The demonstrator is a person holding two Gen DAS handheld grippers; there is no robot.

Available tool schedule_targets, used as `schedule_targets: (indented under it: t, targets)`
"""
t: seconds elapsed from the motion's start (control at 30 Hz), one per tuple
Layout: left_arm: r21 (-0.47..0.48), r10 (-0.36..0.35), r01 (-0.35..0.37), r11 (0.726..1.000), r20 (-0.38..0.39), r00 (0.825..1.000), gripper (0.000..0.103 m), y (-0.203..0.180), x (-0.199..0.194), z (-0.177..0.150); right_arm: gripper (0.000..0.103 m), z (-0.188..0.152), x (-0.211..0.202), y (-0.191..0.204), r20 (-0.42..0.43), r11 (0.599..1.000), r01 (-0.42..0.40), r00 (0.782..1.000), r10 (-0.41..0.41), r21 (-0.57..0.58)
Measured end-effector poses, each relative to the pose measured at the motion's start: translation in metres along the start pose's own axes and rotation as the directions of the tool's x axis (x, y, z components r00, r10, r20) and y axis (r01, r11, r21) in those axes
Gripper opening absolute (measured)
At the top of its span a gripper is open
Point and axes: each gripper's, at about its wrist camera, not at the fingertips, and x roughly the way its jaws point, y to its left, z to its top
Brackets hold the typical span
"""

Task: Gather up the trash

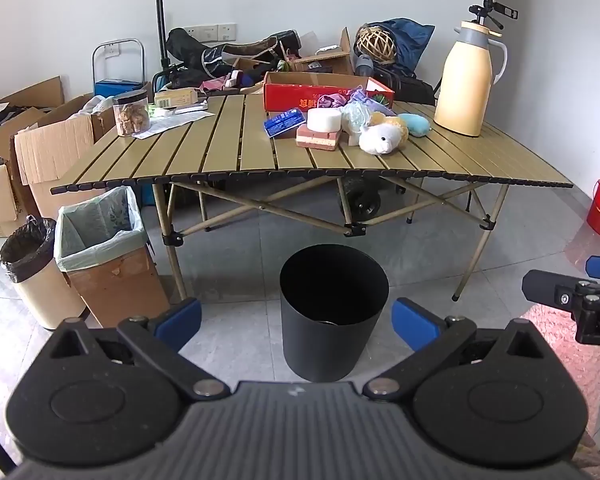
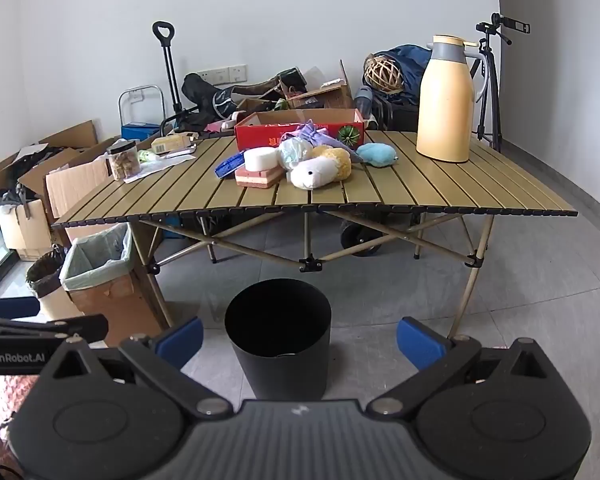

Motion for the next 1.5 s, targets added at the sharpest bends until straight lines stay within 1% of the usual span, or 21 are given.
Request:
schedule_targets:
  t: [1.5]
  targets:
    - [0.004,0.010,-0.010,1.000,0.001,1.000,0.103,0.0020,-0.0007,0.0001,0.103,0.0001,-0.0004,0.0037,0.001,1.000,0.002,1.000,-0.002,-0.003]
